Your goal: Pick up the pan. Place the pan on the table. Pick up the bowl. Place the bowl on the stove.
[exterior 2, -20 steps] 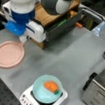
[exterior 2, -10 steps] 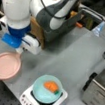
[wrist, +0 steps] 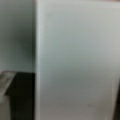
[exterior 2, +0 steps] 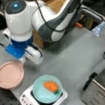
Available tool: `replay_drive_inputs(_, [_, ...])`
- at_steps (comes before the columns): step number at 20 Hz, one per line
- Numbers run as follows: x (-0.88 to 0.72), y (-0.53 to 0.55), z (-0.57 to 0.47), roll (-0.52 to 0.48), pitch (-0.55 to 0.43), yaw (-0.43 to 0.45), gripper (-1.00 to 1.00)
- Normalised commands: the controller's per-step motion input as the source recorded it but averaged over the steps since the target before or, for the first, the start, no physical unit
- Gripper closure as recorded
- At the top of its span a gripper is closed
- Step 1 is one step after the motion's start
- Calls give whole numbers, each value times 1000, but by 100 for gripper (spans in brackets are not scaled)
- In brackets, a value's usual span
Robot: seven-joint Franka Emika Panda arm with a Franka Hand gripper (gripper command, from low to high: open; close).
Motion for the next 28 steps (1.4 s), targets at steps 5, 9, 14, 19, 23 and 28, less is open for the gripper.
replay_drive_inputs(5, [-181, 108, -137, 58, -127, -147, 100])
replay_drive_inputs(9, [-299, 63, -220, 53, -180, -148, 100])
replay_drive_inputs(14, [-339, 11, -202, 52, -241, -147, 100])
replay_drive_inputs(19, [-395, -39, -187, 66, -293, -133, 100])
replay_drive_inputs(23, [-395, -49, -139, 68, -305, -114, 100])
replay_drive_inputs(28, [-409, -53, -139, 75, -295, -94, 100])
